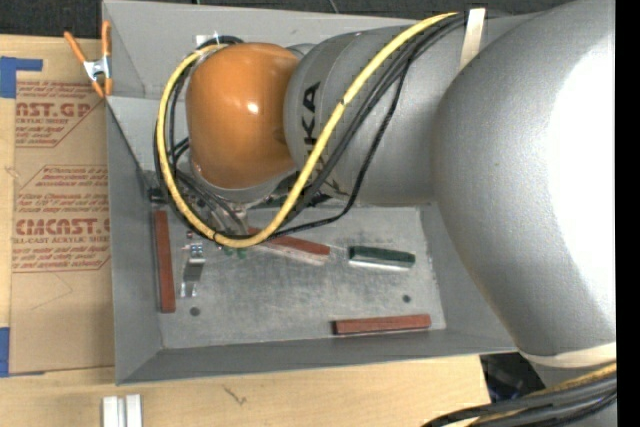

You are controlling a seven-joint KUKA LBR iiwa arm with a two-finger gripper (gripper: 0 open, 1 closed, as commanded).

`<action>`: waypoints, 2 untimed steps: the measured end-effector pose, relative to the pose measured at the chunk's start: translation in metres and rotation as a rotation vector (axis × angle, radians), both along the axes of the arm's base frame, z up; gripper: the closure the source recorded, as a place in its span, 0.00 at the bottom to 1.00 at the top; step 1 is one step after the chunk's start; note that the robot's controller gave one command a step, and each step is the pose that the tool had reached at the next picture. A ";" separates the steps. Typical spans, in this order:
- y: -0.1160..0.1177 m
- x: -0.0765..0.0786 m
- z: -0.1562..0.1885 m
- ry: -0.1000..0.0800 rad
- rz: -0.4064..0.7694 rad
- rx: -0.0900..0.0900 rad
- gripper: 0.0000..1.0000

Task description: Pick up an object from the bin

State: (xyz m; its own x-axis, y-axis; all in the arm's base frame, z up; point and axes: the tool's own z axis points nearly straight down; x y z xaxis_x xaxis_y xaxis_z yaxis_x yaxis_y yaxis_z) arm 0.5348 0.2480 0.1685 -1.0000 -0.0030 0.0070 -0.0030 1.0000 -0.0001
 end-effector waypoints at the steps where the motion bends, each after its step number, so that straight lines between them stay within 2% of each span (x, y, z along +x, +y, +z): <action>1: -0.001 0.002 0.005 -0.007 -0.002 0.002 0.00; 2: 0.000 0.000 -0.019 -0.015 0.098 0.003 0.00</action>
Offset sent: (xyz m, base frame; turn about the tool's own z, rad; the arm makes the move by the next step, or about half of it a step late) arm -0.0074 -0.0005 -0.0574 -0.2209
